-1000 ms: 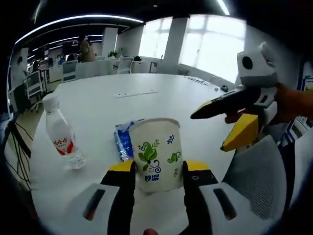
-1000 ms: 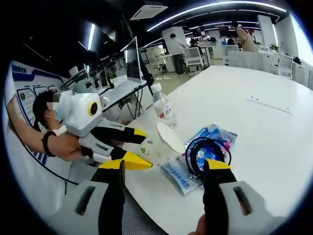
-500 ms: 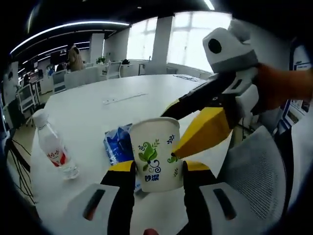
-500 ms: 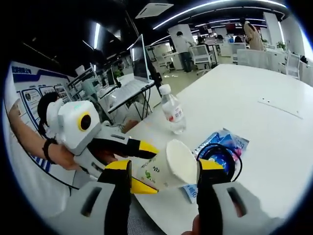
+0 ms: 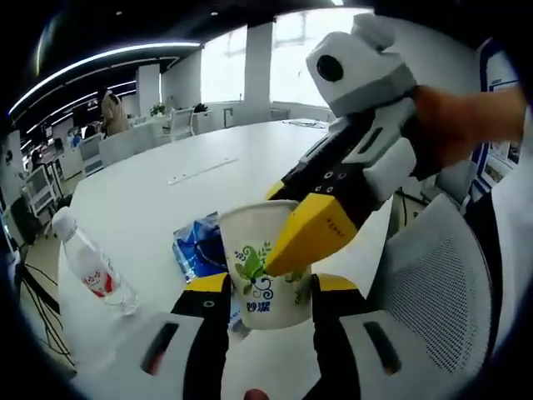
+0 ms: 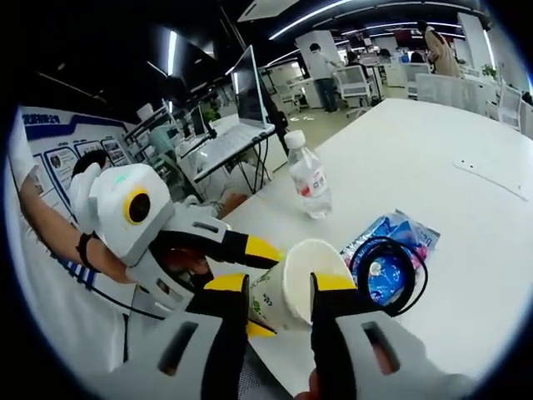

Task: Arrange the tabletop items into an orderly group along one side of the table until the central work area is clear of visible clutter.

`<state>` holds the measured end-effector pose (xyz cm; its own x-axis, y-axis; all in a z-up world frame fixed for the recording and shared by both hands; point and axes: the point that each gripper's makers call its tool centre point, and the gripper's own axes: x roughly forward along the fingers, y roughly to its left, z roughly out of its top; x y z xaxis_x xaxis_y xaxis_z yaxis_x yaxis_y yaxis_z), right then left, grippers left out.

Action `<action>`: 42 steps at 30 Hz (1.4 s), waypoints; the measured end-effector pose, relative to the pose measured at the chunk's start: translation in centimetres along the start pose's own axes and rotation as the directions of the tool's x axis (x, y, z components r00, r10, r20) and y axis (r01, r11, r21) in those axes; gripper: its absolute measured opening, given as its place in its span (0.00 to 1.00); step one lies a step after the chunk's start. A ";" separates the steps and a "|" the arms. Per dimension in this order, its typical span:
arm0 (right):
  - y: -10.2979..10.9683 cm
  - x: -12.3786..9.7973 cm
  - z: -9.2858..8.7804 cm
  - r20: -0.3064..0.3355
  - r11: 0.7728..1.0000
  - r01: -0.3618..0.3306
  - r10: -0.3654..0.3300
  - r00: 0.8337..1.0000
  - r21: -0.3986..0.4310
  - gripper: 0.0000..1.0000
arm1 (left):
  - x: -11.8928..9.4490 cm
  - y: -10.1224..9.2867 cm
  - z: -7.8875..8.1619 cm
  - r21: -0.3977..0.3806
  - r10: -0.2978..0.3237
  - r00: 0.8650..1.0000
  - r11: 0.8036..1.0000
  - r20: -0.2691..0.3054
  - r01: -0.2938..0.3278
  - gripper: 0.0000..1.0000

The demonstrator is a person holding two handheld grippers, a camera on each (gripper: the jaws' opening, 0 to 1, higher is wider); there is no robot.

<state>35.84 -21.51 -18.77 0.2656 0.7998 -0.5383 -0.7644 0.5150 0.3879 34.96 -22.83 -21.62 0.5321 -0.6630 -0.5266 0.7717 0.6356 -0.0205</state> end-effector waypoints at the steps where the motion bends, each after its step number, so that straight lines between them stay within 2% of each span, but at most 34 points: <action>1: 0.1 0.0 0.0 0.000 1.000 -0.005 0.005 1.000 0.002 0.16 | 0.0 -0.1 0.0 0.021 0.001 1.000 1.000 -0.005 -0.001 0.38; 6: 1.0 0.5 -0.5 -0.014 0.999 -0.043 0.043 0.999 -0.001 0.09 | 0.2 -0.2 -0.2 0.024 -0.003 1.000 1.000 -0.014 0.003 0.37; 9: 1.1 0.6 -0.6 -0.016 0.999 -0.042 0.041 0.999 -0.018 0.05 | 0.3 -0.3 -0.3 0.017 -0.003 1.000 1.000 -0.017 0.003 0.37; 12: 0.8 0.5 -0.6 -0.012 0.999 -0.024 0.024 1.000 -0.022 0.04 | 0.3 -0.3 -0.4 0.013 0.001 1.000 1.000 -0.017 -0.001 0.37; 19: -0.3 -0.3 -0.2 0.013 1.000 0.019 -0.019 1.000 -0.011 0.03 | 0.7 0.0 -0.4 -0.062 0.005 1.000 0.998 0.006 -0.005 0.36; 23: -1.1 -0.5 -0.1 0.024 0.999 0.052 -0.051 0.998 -0.013 0.01 | 0.7 0.3 -0.5 -0.068 0.014 1.000 0.998 0.006 -0.013 0.34; 27: -1.6 -0.8 0.0 0.043 0.997 0.075 -0.075 0.996 0.002 0.00 | 0.5 0.6 -1.2 -0.097 0.017 1.000 0.995 0.002 -0.017 0.33; 32: -2.0 -1.0 -0.2 0.051 0.995 0.100 -0.100 0.994 0.010 0.00 | -0.1 1.2 -2.5 -0.170 0.034 0.999 0.985 0.001 -0.033 0.34; 42: -2.5 -1.0 -0.3 0.058 0.992 0.119 -0.121 0.991 0.031 0.00 | -0.7 1.9 -3.3 -0.199 0.052 0.999 0.979 -0.004 -0.052 0.34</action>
<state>37.29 -23.68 -19.43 0.3898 0.7484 -0.5366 -0.7090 0.6157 0.3437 34.89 -19.82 -24.11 0.5698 -0.6276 -0.5305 0.6586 0.7349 -0.1618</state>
